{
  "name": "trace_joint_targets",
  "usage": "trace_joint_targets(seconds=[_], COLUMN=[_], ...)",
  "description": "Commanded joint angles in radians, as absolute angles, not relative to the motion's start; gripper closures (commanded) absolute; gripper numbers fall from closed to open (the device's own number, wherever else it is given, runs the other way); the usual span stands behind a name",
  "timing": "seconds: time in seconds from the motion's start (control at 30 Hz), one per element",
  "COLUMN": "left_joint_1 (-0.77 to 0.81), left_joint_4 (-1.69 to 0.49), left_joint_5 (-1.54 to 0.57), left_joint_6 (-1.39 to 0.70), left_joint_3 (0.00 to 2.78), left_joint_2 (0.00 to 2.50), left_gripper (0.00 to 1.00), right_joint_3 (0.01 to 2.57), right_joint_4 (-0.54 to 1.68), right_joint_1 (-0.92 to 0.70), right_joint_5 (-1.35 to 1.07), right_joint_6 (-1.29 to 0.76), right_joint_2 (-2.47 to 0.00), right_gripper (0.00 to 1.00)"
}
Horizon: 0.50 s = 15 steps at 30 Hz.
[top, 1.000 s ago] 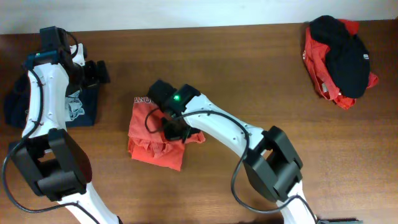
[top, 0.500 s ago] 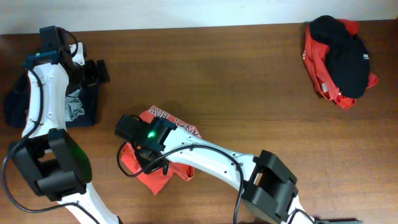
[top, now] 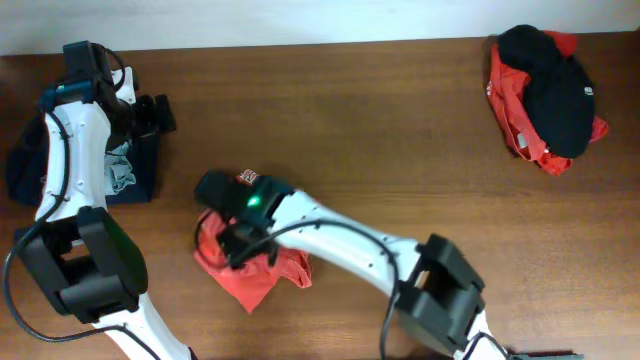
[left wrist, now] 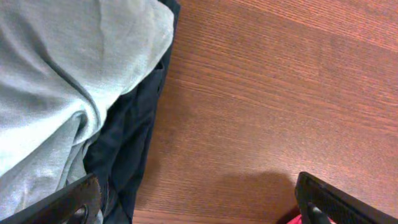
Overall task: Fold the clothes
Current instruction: 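Release the bundle and raise the right gripper to the upper right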
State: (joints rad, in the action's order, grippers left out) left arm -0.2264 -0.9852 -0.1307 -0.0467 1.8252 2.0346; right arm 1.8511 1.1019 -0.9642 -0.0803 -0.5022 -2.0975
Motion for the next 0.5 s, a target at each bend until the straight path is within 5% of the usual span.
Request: trace_joint_targets(seconds=[0.0, 0.47], left_joint_1=[-0.223, -0.131], left_joint_4=[-1.0, -1.16], left_joint_5=[-0.144, -0.323], left_joint_6=[-0.052, 0.109], left_joint_3=[1.847, 1.847], left_joint_2=[1.997, 1.997], left_gripper=[0.01, 0.01], right_joint_3=[1.857, 1.857], right_joint_4=[1.097, 1.145], right_joint_1=[-0.865, -0.334], right_joint_5=[-0.064, -0.266], right_joint_6=[-0.431, -0.227], right_joint_2=[-1.975, -1.892], right_gripper=[0.15, 0.01])
